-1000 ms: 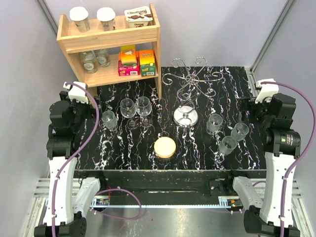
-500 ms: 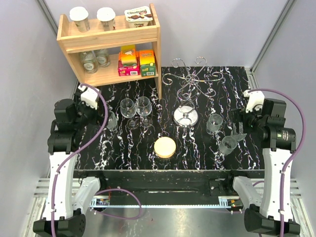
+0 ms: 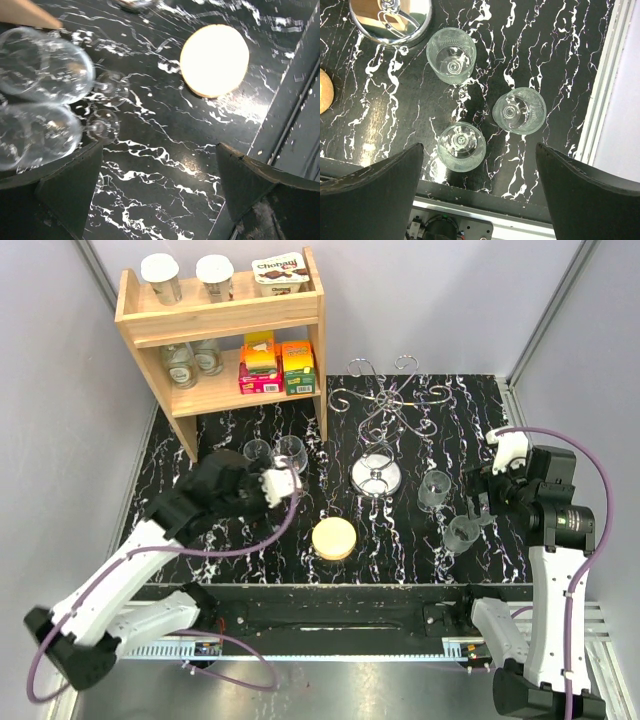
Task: Place the wine glass upside down on the wine glass rack
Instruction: Pick up the distractor from the center of the board.
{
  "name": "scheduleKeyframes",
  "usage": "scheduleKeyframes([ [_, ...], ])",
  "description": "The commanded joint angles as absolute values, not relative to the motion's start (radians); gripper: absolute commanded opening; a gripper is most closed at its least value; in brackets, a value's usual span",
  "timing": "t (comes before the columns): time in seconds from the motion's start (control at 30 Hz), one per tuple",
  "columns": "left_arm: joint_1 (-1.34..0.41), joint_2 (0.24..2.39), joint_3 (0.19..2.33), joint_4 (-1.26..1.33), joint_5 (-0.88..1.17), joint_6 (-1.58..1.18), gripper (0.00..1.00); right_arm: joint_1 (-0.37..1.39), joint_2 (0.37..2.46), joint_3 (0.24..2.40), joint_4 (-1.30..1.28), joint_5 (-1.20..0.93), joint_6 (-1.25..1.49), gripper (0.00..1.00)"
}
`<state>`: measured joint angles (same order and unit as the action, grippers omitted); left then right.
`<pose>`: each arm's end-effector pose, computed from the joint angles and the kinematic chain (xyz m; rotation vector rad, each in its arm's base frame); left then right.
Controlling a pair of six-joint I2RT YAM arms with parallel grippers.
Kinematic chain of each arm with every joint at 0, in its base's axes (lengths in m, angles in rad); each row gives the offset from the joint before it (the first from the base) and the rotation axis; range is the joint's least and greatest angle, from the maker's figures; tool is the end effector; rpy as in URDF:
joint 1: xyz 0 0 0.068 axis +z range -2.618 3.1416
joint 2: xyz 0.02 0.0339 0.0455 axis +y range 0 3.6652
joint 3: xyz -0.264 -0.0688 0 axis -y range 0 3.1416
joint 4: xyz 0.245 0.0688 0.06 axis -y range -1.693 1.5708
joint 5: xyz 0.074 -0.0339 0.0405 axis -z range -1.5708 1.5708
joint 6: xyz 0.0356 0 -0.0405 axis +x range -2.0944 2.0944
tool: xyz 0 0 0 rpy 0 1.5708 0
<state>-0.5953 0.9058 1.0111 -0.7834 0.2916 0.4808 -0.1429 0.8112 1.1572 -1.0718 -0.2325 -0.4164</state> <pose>0.1422 -0.1086 0.3389 1.2820 1.8413 -0.3894 0.1294 -0.0103 0.3724 -0.4275 2.2325 -0.0269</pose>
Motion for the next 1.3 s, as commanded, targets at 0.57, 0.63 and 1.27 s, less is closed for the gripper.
scheduleKeyframes([
  [0.57, -1.106, 1.465, 1.029, -0.526, -0.041, 0.681, 0.99, -0.137, 0.831, 1.16, -1.057, -0.284, -0.408, 0.99],
  [0.63, -1.12, 1.486, 1.028, -0.522, -0.031, 0.684, 0.99, -0.137, 0.839, 1.157, -1.057, -0.284, -0.411, 1.0],
  [1.27, -1.177, 1.628, 0.891, -0.288, -0.156, 0.704, 0.83, -0.137, 0.819, 1.115, -1.034, -0.29, -0.431, 0.99],
])
